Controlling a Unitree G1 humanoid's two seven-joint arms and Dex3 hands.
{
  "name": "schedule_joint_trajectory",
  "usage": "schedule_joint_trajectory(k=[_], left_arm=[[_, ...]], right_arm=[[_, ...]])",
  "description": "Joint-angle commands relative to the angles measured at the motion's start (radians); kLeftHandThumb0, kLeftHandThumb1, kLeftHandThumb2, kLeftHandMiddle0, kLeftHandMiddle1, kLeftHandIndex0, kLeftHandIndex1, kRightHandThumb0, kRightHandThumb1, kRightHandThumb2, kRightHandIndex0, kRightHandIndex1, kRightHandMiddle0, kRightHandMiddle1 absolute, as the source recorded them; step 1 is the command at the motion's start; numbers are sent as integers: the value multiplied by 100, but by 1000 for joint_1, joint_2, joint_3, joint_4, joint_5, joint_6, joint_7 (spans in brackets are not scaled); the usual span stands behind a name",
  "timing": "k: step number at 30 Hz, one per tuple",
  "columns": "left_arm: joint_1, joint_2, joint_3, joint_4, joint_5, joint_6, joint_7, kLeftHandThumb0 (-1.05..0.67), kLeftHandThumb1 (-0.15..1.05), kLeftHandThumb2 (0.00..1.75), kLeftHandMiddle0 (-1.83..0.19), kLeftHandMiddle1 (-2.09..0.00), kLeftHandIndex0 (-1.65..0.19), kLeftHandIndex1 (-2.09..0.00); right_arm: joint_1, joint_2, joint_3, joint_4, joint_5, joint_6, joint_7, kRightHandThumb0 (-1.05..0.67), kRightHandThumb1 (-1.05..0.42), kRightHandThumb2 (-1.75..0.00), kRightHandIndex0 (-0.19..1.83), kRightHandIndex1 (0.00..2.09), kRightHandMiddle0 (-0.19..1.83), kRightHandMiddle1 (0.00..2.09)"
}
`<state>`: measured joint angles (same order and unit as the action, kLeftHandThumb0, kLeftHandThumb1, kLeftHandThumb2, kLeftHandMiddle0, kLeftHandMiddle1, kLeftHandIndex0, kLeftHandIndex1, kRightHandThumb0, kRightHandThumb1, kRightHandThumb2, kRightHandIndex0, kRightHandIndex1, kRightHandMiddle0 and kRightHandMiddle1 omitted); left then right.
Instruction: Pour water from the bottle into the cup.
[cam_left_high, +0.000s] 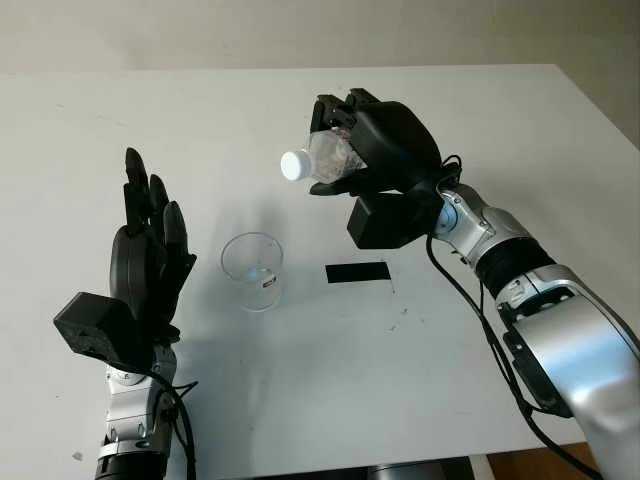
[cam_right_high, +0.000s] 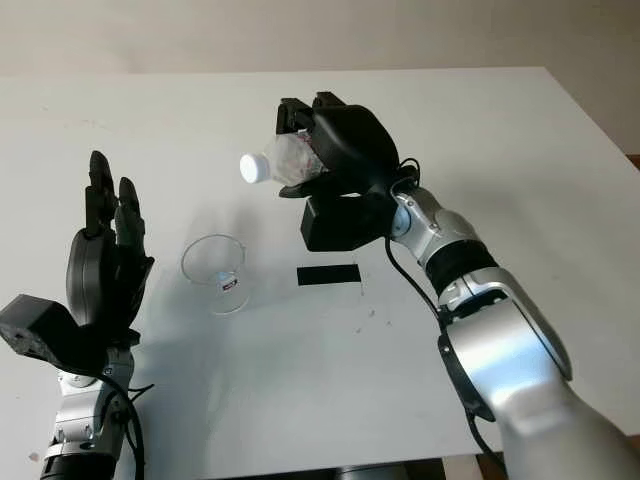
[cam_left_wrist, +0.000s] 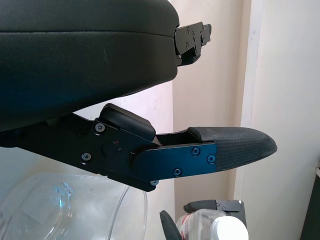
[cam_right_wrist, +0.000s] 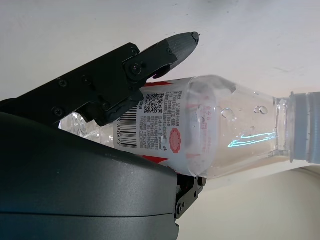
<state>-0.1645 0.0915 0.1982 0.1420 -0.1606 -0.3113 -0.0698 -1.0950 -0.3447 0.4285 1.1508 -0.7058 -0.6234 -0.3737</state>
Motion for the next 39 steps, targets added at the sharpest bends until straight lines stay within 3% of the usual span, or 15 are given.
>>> schedule_joint_trajectory(k=[1, 18, 31, 39], left_arm=[[-1, -2, -3, 3, 7, -8, 4, -95, 105, 59, 18, 0, 19, 0], [-2, -8, -9, -2, 15, 4, 22, -96, 105, 58, 15, 0, 19, 0], [3, -13, -10, 3, 17, -4, 20, -96, 105, 56, 14, 0, 19, 0], [-1, -15, -13, 9, 23, -5, 20, -97, 105, 56, 16, 0, 19, 0]], right_arm=[[-34, -12, 10, -6, -13, -18, -29, -16, -104, -9, 87, 209, 67, 209], [-41, -22, 97, -65, -125, -57, -178, -18, -103, -7, 95, 209, 75, 209], [-62, -31, 205, -119, -306, 3, -395, -19, -102, -5, 102, 209, 69, 209], [-78, -23, 247, -119, -359, 54, -463, -21, -103, -6, 111, 209, 76, 209]])
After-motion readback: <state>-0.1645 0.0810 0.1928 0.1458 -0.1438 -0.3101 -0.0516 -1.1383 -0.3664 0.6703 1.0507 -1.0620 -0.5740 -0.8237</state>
